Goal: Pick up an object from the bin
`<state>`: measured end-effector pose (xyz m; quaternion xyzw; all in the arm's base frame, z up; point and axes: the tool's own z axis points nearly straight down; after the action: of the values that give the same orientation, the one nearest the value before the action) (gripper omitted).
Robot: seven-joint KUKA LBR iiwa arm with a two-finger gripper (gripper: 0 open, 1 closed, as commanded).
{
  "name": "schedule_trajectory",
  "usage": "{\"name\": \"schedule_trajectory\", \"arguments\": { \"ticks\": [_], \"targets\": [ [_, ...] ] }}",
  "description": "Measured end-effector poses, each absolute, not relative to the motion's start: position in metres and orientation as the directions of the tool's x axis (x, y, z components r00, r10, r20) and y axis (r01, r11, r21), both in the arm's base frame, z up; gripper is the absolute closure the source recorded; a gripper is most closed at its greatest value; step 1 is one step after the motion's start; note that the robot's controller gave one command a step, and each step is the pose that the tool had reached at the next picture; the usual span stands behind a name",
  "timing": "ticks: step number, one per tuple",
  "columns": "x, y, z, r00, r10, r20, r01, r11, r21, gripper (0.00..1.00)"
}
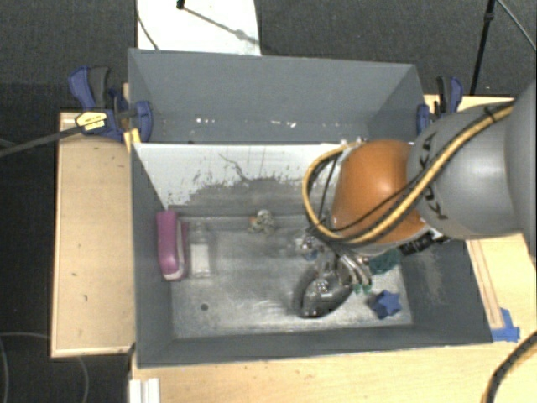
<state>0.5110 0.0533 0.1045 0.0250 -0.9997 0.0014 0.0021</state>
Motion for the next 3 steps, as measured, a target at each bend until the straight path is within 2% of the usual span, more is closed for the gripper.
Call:
{"name": "schedule_trajectory", "arguments": {
  "ticks": [1, 2, 3],
  "targets": [
    [0.489, 0.019, 0.071, -0.994, -0.107, -0.007, -0.107, 0.994, 0.001, 0.00],
    [0.489, -0.020, 0.072, -1.000, -0.007, -0.006, -0.007, 1.000, 0.001, 0.00],
    [0.490, -0.019, 0.073, -1.000, -0.004, -0.010, -0.004, 1.000, 0.002, 1.00]
  ]
}}
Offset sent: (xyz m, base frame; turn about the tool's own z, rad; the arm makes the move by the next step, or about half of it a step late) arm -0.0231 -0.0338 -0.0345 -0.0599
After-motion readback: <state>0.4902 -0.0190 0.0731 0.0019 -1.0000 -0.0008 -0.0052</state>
